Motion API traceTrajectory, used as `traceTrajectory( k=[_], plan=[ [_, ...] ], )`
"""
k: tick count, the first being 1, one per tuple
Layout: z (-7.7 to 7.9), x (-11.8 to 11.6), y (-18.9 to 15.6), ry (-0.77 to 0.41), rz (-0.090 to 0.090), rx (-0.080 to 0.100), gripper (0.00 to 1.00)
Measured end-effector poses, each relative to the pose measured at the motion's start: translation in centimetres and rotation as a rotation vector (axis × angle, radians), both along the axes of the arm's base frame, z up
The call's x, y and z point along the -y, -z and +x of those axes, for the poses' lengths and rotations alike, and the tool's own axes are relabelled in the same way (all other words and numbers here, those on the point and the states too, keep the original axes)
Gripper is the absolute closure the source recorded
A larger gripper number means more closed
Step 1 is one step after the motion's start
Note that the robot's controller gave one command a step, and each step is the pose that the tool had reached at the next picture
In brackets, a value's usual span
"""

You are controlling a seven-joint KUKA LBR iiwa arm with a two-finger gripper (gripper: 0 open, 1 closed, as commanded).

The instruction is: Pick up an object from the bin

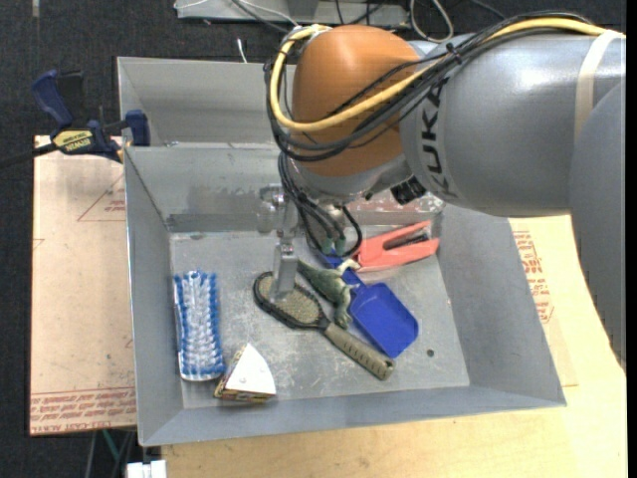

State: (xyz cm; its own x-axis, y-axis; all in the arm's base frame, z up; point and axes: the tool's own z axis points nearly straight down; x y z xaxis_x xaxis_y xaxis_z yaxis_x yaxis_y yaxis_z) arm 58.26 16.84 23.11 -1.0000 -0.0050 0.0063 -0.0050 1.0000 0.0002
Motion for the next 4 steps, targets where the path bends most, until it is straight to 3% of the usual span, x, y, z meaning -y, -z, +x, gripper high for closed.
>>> traceTrajectory(
  k=[1,2,3,4],
  plan=[
    [0.1,0.1,-0.5,0.005,0.001,0.007,0.00],
    [-0.6,5.6,13.6,0.078,0.003,0.009,0.00],
    [-2.5,5.8,6.7,0.156,0.007,0.020,0.00],
    [-0.6,6.1,15.6,0.094,0.005,0.017,0.00]
  ],
)
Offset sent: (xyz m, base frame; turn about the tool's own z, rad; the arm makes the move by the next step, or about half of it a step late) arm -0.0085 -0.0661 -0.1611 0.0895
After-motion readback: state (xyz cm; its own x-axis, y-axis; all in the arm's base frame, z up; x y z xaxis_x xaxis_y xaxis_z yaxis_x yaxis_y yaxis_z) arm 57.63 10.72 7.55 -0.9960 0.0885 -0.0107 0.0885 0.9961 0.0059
